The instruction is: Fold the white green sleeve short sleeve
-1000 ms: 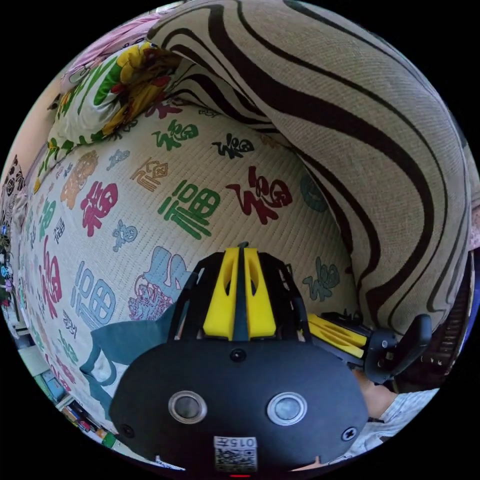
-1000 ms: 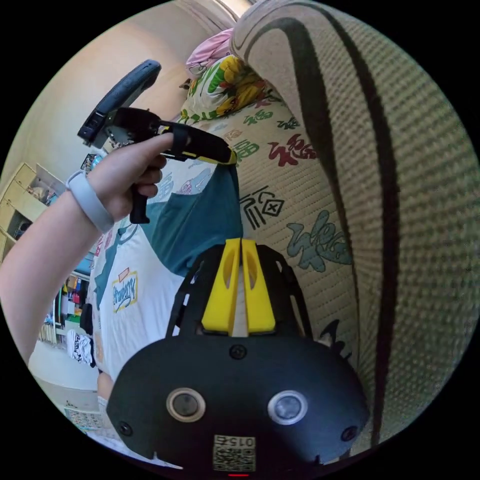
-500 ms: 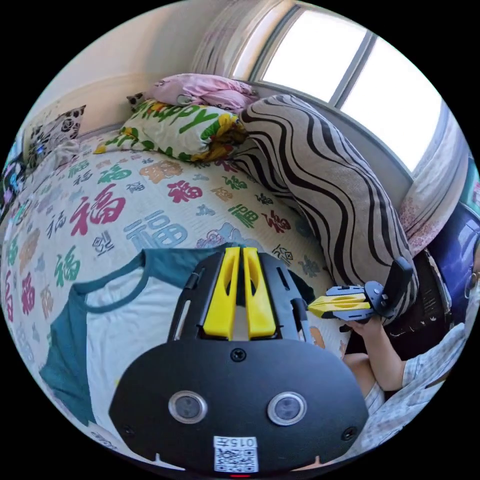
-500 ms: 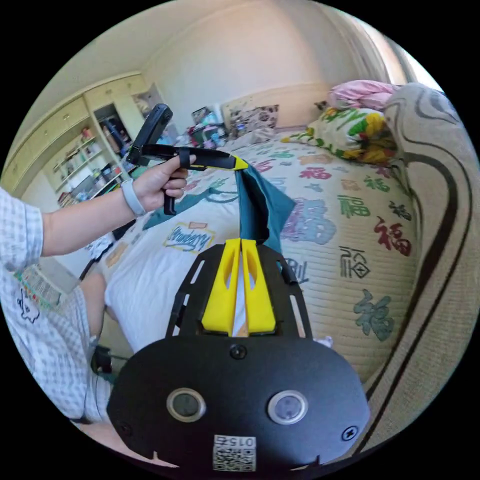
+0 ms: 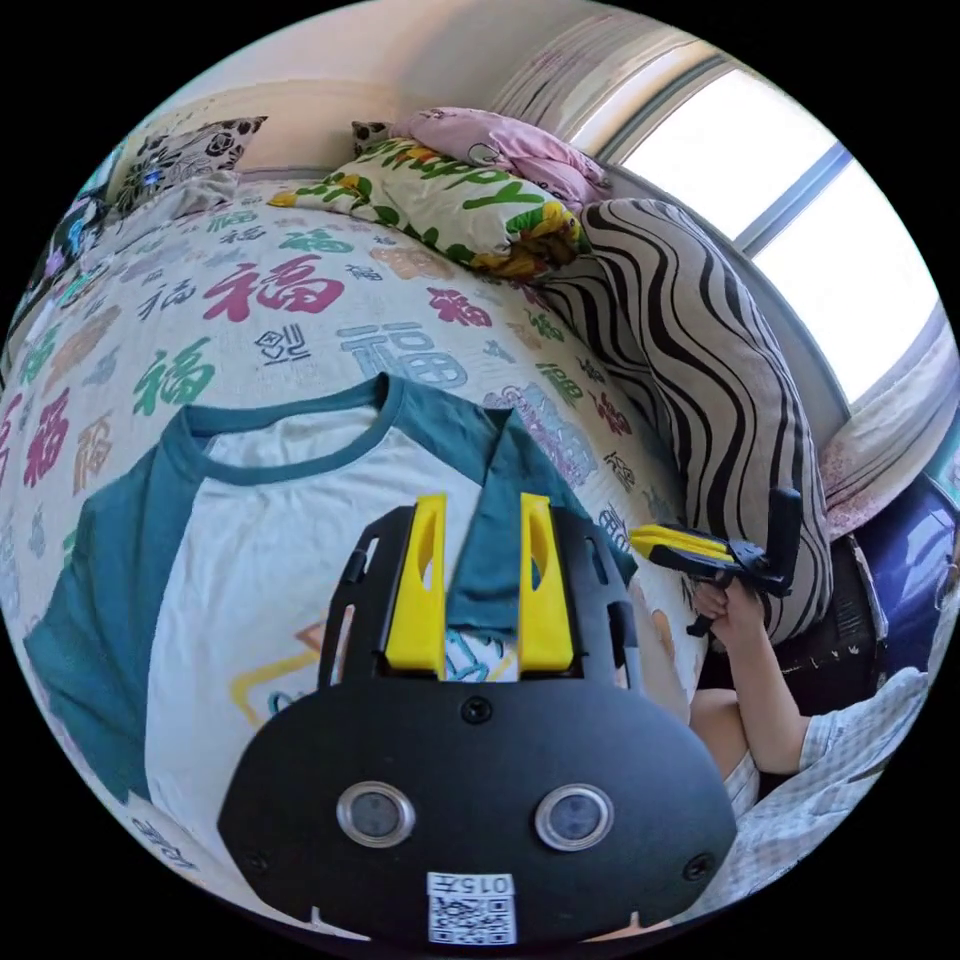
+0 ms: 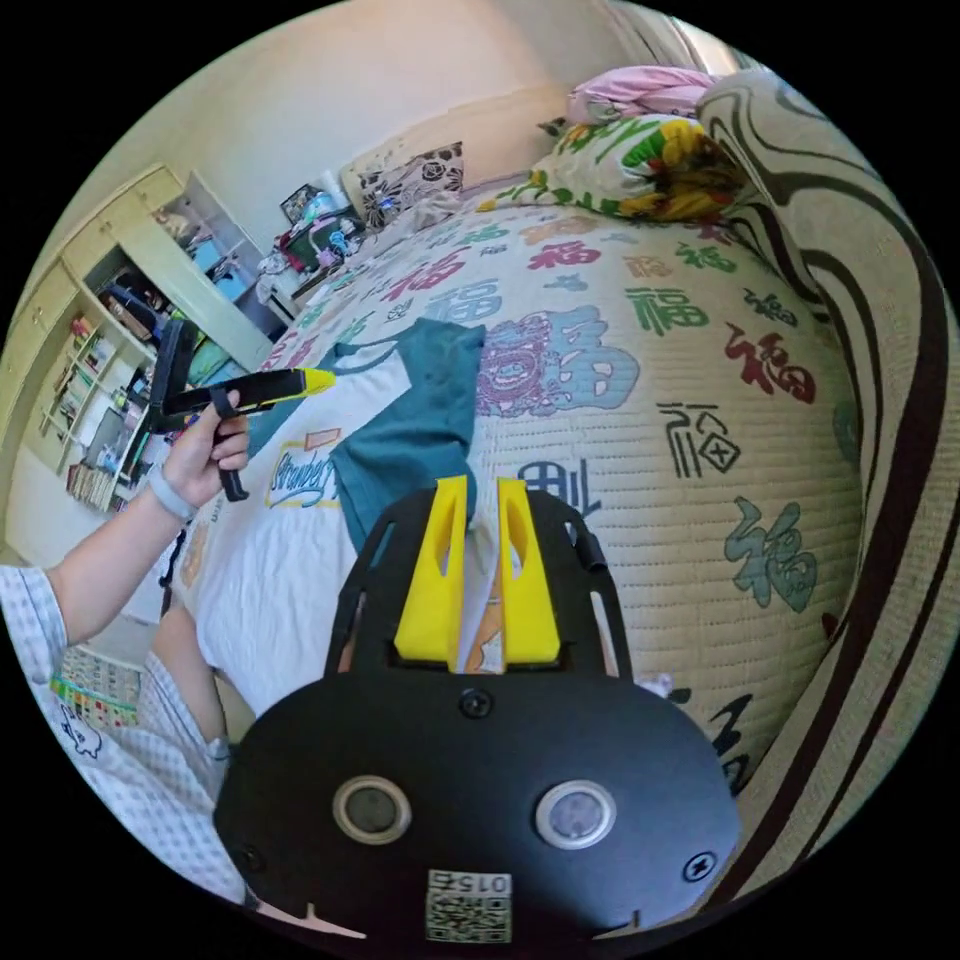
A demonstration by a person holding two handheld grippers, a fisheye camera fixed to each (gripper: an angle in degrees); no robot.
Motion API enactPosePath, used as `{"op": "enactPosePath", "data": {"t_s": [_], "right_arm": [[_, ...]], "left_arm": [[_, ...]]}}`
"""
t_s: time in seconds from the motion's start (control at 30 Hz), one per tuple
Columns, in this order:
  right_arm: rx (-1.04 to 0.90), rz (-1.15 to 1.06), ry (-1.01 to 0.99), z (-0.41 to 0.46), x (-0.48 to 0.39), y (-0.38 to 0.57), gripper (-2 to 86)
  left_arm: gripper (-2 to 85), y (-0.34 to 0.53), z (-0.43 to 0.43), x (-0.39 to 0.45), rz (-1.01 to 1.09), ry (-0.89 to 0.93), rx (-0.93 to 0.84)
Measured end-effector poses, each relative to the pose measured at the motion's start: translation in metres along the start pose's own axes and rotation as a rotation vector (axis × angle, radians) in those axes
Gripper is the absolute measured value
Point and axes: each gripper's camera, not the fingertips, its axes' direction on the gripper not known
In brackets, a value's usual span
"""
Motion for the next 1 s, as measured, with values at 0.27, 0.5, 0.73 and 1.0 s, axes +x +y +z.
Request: {"op": "enactPosePath", "data": {"t_s": [0.27,0.5,0.73,1.0], "right_arm": [[-0.113,0.034,-0.109,0.034,0.028,-0.011,4.4],[-0.122,0.021,-0.108,0.047,0.043,-0.014,2.2],[0.011,0.065,-0.052,0.048,0.057,-0.01,6.4],[-0.154,-0.257,-0.14,0.104,0.012,-0.01,7.5]], "left_arm": [[5.9,-0.107,0.13,0.02,0.034,-0.045,-0.246],[1.8,-0.108,0.113,-0.035,-0.15,0.035,-0.119],[7.5,-0.071,0.055,-0.064,-0.141,0.072,-0.022],[8.1,0.051,0.002,-0.062,-0.037,0.038,-0.216]]}}
